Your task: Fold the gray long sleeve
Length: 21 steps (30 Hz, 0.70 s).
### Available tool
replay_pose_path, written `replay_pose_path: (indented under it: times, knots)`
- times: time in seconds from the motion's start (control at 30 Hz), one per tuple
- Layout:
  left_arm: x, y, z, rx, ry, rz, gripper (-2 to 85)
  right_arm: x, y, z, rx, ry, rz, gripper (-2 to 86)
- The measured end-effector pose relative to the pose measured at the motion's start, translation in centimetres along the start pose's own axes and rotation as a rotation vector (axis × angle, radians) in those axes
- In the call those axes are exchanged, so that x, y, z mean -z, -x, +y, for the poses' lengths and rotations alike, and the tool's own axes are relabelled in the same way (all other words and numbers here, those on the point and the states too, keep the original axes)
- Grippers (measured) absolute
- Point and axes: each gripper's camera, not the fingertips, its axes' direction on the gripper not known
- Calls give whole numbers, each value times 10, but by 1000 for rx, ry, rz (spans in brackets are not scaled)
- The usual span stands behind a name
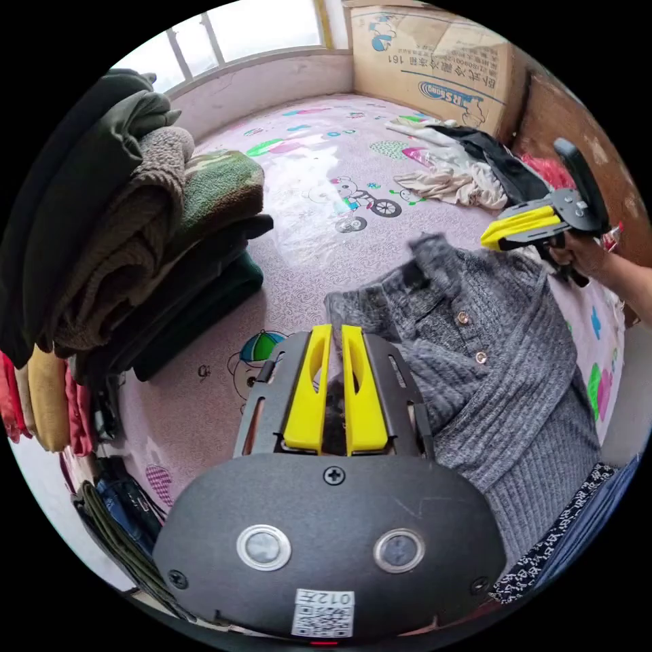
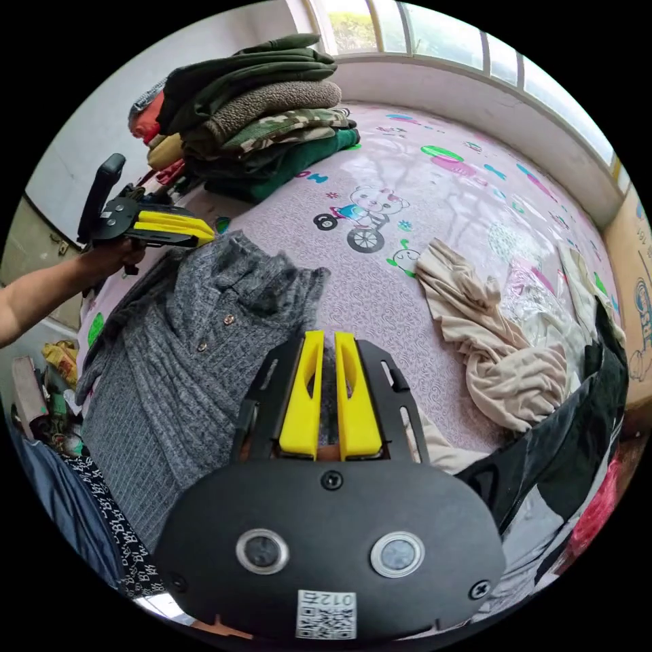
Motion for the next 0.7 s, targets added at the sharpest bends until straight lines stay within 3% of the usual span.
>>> replay_pose_path:
  times: [0.17, 0.3, 0.5, 0.7]
  knots:
    - [18, 12, 8, 75, -84, -25, 11, 29, -1, 6, -71, -113, -77, 8]
    - [38, 32, 24, 156, -185, 287, 6, 23, 40, -9, 51, -92, -150, 3]
    - [20, 2, 6, 39, -40, 282, 4, 4, 76, -49, 71, -53, -175, 12]
    - [-5, 10, -1, 167, 25, 281, 3, -14, 106, -92, 56, 23, -193, 52]
